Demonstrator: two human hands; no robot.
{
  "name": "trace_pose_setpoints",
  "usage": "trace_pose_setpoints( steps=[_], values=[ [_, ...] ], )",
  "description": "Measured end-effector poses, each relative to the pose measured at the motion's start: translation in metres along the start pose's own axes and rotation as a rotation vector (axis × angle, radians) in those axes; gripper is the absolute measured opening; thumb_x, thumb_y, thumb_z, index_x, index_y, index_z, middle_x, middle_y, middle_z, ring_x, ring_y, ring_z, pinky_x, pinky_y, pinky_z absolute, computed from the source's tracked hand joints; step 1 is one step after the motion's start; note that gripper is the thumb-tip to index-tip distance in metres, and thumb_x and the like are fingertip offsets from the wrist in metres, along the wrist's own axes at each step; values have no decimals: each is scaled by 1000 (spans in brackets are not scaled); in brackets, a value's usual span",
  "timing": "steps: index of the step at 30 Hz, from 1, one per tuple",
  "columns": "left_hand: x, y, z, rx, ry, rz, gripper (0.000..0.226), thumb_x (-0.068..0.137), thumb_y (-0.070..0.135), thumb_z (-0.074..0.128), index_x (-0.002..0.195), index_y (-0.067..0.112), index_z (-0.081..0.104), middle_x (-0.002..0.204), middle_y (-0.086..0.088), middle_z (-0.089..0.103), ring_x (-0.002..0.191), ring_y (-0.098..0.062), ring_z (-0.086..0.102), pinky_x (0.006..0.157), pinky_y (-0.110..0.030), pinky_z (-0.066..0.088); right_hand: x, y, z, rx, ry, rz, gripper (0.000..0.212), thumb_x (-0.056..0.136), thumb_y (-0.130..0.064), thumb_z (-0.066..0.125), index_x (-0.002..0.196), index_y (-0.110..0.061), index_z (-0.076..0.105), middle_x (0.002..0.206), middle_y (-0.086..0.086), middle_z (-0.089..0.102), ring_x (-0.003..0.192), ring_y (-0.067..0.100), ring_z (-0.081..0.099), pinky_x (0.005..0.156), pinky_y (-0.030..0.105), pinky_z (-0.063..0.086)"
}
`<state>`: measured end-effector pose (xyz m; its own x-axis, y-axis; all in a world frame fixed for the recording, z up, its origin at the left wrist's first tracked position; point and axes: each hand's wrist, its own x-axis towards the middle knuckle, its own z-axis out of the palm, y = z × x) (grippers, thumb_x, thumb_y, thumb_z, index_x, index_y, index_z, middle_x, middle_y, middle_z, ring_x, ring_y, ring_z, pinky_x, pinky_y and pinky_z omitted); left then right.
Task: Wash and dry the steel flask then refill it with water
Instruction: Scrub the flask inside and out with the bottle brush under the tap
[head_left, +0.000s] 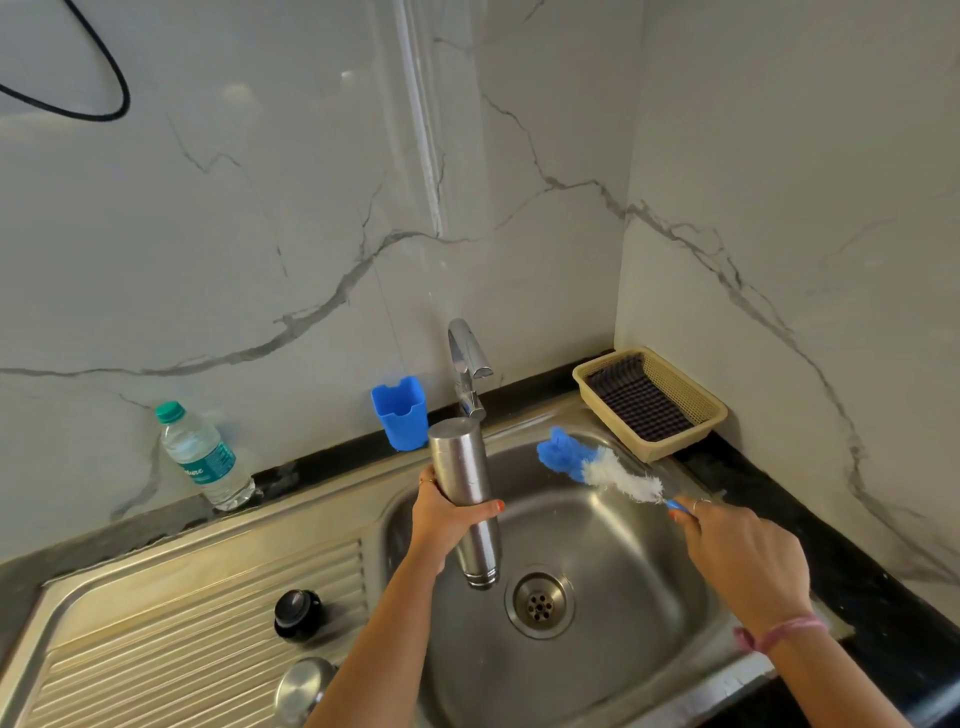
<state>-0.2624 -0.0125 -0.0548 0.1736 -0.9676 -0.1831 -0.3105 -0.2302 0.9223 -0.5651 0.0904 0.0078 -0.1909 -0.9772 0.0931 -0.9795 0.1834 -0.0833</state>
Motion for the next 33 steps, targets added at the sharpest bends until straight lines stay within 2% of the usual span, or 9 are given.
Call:
trace_pose_setpoints(
  steps=[4,8,13,18,24,26,30,33],
  values=[
    [16,12,15,24,-61,16,111,53,15,96,142,24,30,124,3,55,112,-17,55,101,-43,48,8,0,6,-11,22,-1,39,100,-52,29,122,-36,58,59,-15,47,46,0,48,42,10,35],
    [30,23,28,20,-98,13,119,51,16,96,147,26,26,131,1,54,120,-21,54,105,-51,47,13,-1,12,-6,5,-23,40,100,-53,29,123,-37,57,59,-15,46,47,-1,49,45,10,40],
    [54,40,39,28,-141,23,125,53,15,96,152,26,20,135,1,51,121,-20,51,105,-48,45,24,-5,23,-31,6,-11,39,100,-53,28,119,-40,59,65,-15,47,49,1,47,44,11,34],
    [74,52,44,65,-186,12,129,53,14,96,154,25,16,141,0,47,129,-25,47,109,-50,41,31,-7,27,-32,-56,11,39,100,-52,27,114,-39,60,78,-16,53,62,4,54,57,14,46],
    [88,53,45,99,-240,-29,130,49,17,97,153,26,20,135,1,51,121,-21,50,105,-46,45,35,-5,32,-12,-71,30,39,99,-55,27,115,-41,60,81,-17,56,57,1,52,49,11,39],
    [91,52,45,117,-272,-26,134,48,17,97,155,29,17,135,0,52,121,-22,51,106,-48,44,36,-3,33,14,-79,33,39,98,-55,28,116,-41,60,81,-17,57,58,0,53,51,10,41],
    [93,57,48,115,-292,-23,139,50,16,96,156,33,8,136,0,50,122,-23,50,107,-51,43,38,0,35,43,-82,23,39,98,-55,29,121,-42,58,94,-18,63,66,2,57,60,10,48],
    [96,63,46,35,-238,-57,147,52,13,96,156,35,-6,137,1,47,123,-24,48,107,-55,43,39,-1,37,33,-96,24,39,98,-55,30,123,-41,56,90,-19,61,66,2,56,60,10,47]
  ],
)
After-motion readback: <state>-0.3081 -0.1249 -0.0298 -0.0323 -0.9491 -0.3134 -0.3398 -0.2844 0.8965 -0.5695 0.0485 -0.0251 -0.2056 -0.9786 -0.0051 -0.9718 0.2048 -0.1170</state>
